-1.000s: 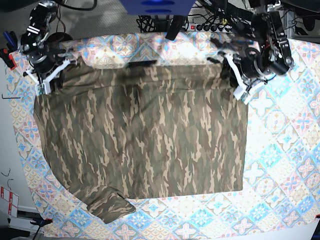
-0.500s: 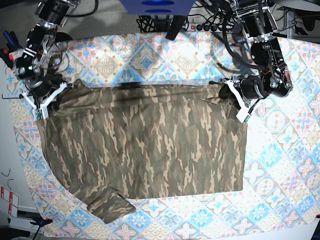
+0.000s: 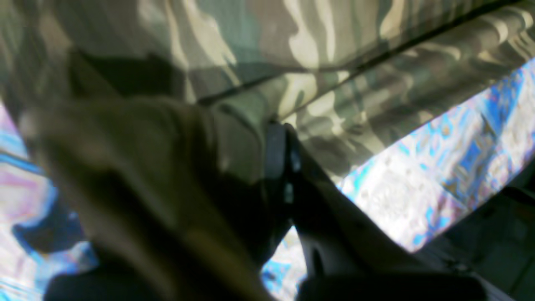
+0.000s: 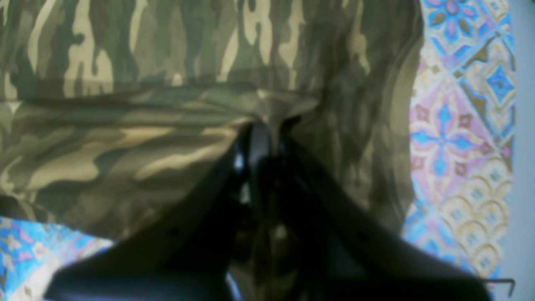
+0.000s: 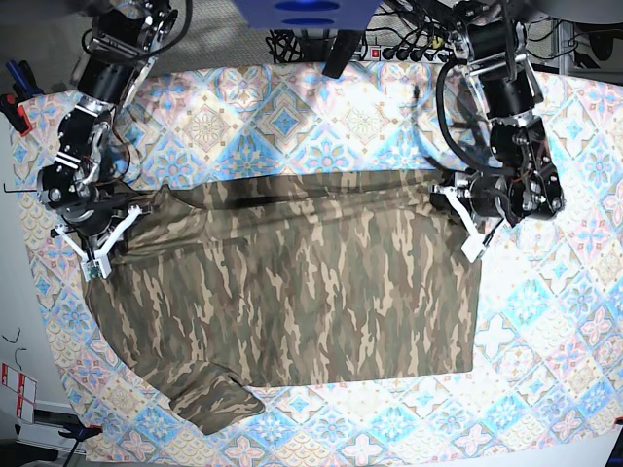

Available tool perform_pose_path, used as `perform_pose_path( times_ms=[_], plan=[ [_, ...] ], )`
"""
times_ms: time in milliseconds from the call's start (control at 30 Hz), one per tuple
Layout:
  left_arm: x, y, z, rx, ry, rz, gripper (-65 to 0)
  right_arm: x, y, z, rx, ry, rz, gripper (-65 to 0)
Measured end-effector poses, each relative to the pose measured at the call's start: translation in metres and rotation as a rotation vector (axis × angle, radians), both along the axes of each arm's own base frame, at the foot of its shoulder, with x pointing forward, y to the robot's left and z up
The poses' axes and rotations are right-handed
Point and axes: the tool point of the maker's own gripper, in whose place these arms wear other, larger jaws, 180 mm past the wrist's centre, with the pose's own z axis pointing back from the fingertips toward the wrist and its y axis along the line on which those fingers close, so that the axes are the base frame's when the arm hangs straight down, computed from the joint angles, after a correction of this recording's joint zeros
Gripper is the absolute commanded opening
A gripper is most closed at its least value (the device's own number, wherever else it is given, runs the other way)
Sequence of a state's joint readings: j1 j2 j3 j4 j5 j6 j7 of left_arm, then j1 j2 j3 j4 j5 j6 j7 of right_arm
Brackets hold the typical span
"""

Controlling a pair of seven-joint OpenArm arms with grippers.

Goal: Fold the T-shirt properly
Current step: 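Lift the shirt edge with both grippers and fold it over the body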

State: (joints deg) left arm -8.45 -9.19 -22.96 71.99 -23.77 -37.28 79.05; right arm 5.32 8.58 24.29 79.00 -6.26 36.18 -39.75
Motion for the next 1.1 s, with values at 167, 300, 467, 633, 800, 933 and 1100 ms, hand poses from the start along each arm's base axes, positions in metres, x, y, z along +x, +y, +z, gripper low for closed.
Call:
perform_pose_path(
  times_ms=[167, 300, 467, 633, 800, 933, 1100],
  plan=[
    [0.018, 0.007, 0.009, 0.049, -0.033, -0.005, -65.0, 0.025, 0.001, 0.007, 0.009, -0.014, 0.033, -64.8],
    [0.025, 0.012, 0.011, 0.108, -0.026, -0.017, -65.0, 0.049, 0.01, 0.008, 0.015, -0.005, 0.086, -64.8],
    [0.035, 0.007, -0.01, 0.109, 0.048, -0.019, -65.0, 0.063, 0.011, -0.007, 0.056, 0.047, 0.081, -64.8],
    [0.04, 0.003, -0.021, 0.058, 0.021, 0.012, -65.0, 0.079, 0.017, -0.009, 0.063, 0.022, 0.112, -64.8],
    [0.046, 0.002, -0.019, 0.054, -0.011, 0.025, -65.0, 0.092, 0.023, -0.01, 0.106, -0.015, 0.118, -64.8],
    [0.051, 0.003, -0.018, 0.054, -0.042, 0.035, -65.0, 0.101, 0.024, -0.008, 0.11, -0.031, 0.123, -64.9],
    [0.06, 0.003, -0.015, 0.048, -0.093, 0.055, -65.0, 0.112, 0.024, -0.002, 0.038, -0.068, 0.168, -64.8]
  ],
)
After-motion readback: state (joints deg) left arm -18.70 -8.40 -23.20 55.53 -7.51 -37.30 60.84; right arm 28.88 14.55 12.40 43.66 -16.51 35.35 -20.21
